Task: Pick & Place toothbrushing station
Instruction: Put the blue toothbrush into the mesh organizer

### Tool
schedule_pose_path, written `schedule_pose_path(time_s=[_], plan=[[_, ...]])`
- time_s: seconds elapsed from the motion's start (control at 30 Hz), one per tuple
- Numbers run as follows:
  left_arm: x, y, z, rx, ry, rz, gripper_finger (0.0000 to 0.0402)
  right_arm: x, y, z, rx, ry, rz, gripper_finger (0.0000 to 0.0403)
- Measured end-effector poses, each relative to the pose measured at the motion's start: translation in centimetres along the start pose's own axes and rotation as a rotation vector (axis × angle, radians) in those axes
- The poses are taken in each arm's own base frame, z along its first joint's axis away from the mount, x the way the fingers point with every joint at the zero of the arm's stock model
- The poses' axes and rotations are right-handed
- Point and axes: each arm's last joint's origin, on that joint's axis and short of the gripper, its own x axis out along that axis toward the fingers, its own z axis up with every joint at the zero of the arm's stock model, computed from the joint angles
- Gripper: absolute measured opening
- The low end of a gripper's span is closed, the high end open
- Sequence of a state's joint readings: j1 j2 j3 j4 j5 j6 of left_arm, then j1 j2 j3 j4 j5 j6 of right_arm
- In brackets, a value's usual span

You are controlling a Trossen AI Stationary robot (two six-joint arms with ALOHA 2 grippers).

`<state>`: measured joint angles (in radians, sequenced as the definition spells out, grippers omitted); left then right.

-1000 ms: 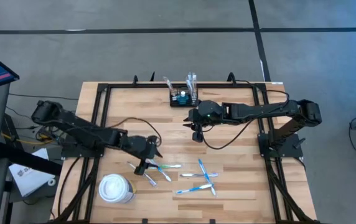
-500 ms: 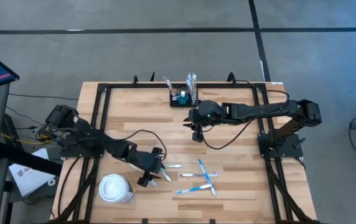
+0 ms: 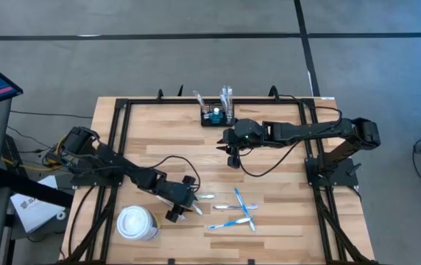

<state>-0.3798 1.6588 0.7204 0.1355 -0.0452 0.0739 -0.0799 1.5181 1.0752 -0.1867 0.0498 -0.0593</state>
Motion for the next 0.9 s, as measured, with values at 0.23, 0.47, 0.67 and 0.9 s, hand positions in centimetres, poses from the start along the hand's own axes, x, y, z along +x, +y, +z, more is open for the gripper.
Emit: schedule_pose_path(time_s=[0.23,0.47,0.67,0.9], plan=[[0.12,-0.26,-0.13,0.01,0.009,-0.013,0.0163,0.0,0.0,0.0,0.0,0.0,0.0,0.0082],[0.3,-0.27,-0.61,0.059,0.026,-0.005,0.0141,0.0,0.0,0.0,0.0,0.0,0.0,0.0082],[0.3,-0.18,-0.57,0.059,0.024,0.025,0.0138,0.0,0.0,0.0,0.0,0.0,0.0,0.0082],[0.3,-0.17,-0.59,0.058,0.025,0.029,0.0137,0.0,0.0,0.0,0.0,0.0,0.0,0.0082]])
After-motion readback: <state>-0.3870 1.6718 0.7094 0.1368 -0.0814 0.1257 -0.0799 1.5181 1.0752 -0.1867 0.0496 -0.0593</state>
